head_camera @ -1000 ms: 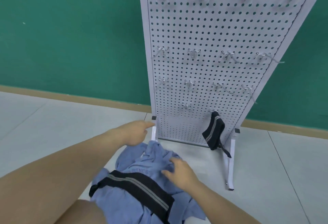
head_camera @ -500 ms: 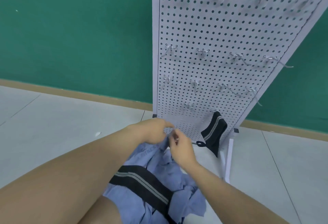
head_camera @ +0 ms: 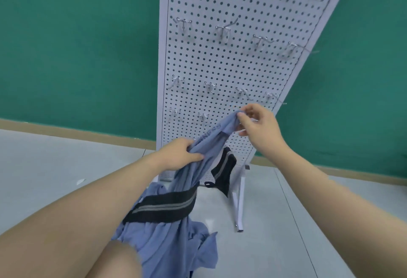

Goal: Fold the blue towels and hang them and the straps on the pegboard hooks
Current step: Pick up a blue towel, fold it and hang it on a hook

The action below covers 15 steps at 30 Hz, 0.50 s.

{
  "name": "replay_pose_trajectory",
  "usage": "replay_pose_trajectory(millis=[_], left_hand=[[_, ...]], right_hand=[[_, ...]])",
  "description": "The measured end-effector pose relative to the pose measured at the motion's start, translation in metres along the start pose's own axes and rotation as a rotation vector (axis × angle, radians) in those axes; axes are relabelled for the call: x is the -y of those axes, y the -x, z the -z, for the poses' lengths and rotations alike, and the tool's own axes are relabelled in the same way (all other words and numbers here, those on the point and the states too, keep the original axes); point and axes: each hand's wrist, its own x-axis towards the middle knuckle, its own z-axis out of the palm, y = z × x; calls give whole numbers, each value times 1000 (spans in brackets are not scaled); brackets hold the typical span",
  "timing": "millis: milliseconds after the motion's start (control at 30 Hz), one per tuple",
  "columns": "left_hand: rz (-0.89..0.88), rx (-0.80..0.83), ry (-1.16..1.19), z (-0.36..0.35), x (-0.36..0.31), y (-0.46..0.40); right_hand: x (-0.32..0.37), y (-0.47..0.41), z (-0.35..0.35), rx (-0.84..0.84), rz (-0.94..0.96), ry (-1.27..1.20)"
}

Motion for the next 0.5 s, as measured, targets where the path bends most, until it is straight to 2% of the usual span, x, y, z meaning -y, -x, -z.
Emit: replay_pose_trajectory(millis=[133, 233, 367, 500], left_hand=[[-126, -72, 153, 4, -33, 10], [-190, -148, 316, 6, -62, 21], [-241, -228, 458, 6, -92, 30], [-284, -270, 584, 0, -111, 39]], right_hand=[[-3, 23, 33, -38, -91, -95], [-17, 46, 36, 138, -194, -106], [-24, 73, 22, 305, -167, -76], [-20, 79, 14, 224, -117, -27]])
